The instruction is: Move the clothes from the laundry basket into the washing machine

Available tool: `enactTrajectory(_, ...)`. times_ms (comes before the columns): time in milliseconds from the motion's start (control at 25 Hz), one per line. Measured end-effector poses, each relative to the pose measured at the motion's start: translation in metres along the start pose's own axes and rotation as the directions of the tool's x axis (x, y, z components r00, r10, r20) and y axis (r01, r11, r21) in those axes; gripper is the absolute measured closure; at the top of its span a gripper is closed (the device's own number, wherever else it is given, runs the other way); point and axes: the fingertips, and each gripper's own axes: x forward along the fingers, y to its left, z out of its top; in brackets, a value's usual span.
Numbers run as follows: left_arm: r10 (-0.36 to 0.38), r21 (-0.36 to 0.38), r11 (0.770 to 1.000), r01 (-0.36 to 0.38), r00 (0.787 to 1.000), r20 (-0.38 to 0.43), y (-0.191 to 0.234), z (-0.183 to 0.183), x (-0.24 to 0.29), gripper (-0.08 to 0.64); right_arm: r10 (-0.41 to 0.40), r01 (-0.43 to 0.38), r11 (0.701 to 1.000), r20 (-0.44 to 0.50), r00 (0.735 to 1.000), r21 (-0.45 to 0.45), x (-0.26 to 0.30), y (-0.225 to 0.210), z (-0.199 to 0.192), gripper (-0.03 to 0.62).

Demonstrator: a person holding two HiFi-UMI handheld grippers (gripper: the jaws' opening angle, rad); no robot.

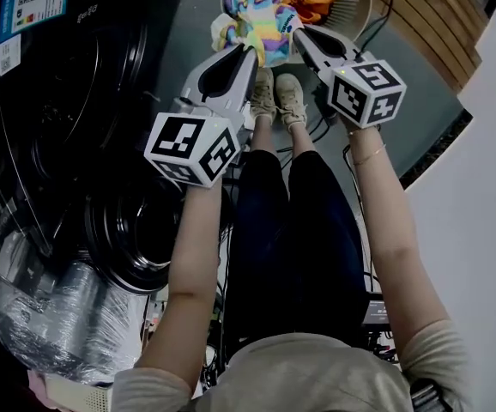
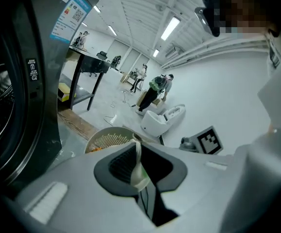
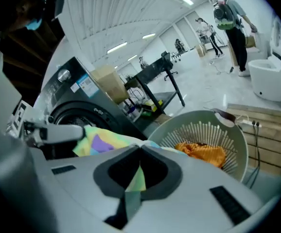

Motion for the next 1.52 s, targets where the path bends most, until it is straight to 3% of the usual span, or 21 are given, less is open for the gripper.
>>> enactTrajectory(160, 0.06, 0.026, 0.998, -0.06, 0.998, -0.026, 0.012, -0.009, 0.015, 0.511, 0.085, -0.083, 0.996, 0.063, 0.994, -0.038, -0.016, 0.032, 0.033, 0.581)
enactTrajectory(200, 0.061, 0.032, 0.998, -0.061, 0.998, -0.029, 0.014, -0.01, 0.018, 0.481, 0.108, -0.104, 0.993, 0.067, 0.992, -0.053, -0.017, 0.04, 0.04, 0.581)
enactTrajectory(320, 0.039, 0.068, 0.997, -0.036, 0.998, -0.039, 0.013, -0.014, 0.026, 0.307, 0.179, -0.173, 0.98, 0.053, 0.982, -0.099, -0.019, 0.064, 0.056, 0.581)
enactTrajectory(440, 0.026, 0.139, 0.99, -0.014, 0.997, -0.079, 0.012, -0.022, 0.032, 0.293, 0.239, -0.235, 0.961, 0.008, 0.971, -0.146, -0.018, 0.086, 0.061, 0.581)
enactTrajectory(560, 0.078, 0.224, 0.973, -0.054, 0.992, -0.099, 0.021, -0.028, 0.036, 0.265, 0.301, -0.298, 0.941, -0.01, 0.954, -0.161, -0.016, 0.106, 0.064, 0.581)
enactTrajectory(680, 0.148, 0.208, 0.97, -0.13, 0.987, -0.07, 0.035, -0.028, 0.037, 0.285, 0.33, -0.33, 0.93, -0.031, 0.944, -0.164, -0.007, 0.12, 0.057, 0.581)
enactTrajectory(760, 0.187, 0.15, 0.972, -0.179, 0.981, -0.042, 0.048, -0.029, 0.036, 0.478, 0.303, -0.306, 0.935, -0.042, 0.952, -0.178, 0.0, 0.117, 0.049, 0.581)
enactTrajectory(880, 0.24, 0.05, 0.97, -0.24, 0.971, -0.003, 0.071, -0.034, 0.025, 0.499, 0.23, -0.239, 0.95, -0.065, 0.971, -0.202, 0.01, 0.106, 0.034, 0.58)
enactTrajectory(960, 0.335, 0.006, 0.942, -0.335, 0.942, 0.023, 0.091, -0.037, 0.01, 0.502, 0.204, -0.219, 0.955, -0.094, 0.974, -0.198, 0.016, 0.104, 0.022, 0.58)
enactTrajectory(1120, 0.523, -0.041, 0.852, -0.522, 0.851, 0.05, 0.139, -0.046, -0.027, 0.503, 0.156, -0.168, 0.977, -0.097, 0.983, -0.131, 0.027, 0.101, 0.004, 0.58)
enactTrajectory(1240, 0.584, -0.123, 0.809, -0.574, 0.809, 0.061, 0.167, -0.055, -0.05, 0.505, 0.129, -0.141, 0.984, -0.112, 0.985, -0.108, 0.038, 0.098, -0.008, 0.58)
enactTrajectory(1520, 0.721, -0.21, 0.692, -0.691, 0.673, 0.164, 0.216, -0.047, -0.107, 0.509, 0.129, -0.153, 0.981, -0.186, 0.974, -0.123, 0.069, 0.104, -0.033, 0.58)
